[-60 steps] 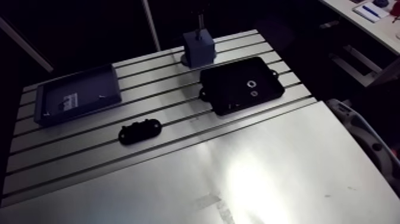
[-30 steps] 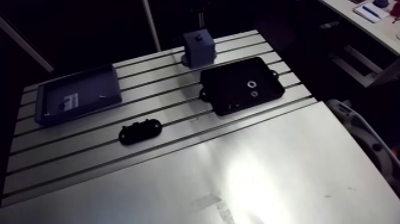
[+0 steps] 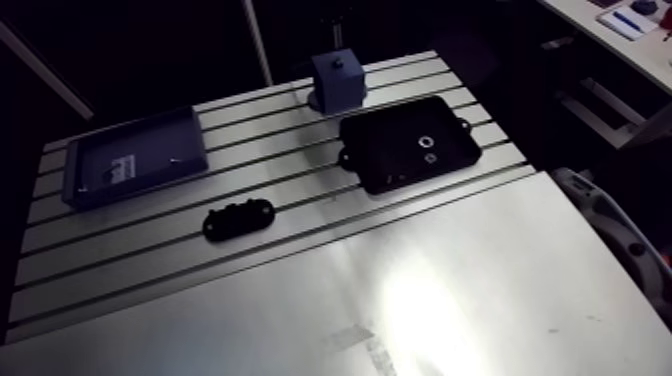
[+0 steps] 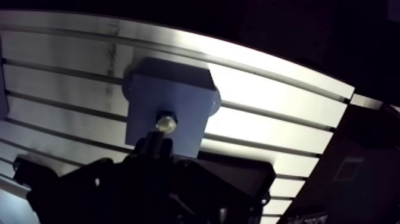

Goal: Pick up the M10 bolt and insert it into the hex recess until seated.

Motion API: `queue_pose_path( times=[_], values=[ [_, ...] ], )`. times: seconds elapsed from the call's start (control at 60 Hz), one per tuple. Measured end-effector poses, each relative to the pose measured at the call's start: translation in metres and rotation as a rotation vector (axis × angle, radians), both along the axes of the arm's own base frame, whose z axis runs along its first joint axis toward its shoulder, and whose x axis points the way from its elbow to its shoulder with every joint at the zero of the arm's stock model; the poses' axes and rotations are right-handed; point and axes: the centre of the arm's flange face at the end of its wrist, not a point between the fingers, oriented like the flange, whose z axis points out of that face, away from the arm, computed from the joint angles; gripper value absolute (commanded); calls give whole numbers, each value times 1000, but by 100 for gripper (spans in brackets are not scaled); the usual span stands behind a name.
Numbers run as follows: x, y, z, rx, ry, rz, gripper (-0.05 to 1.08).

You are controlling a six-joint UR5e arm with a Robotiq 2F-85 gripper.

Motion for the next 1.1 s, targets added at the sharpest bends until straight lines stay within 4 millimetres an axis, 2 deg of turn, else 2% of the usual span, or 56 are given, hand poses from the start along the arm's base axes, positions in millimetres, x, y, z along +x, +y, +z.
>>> queue_pose_path(
  times=[1.1],
  values=[
    [-1,5,-24,-6,-16,-11,102]
  ],
)
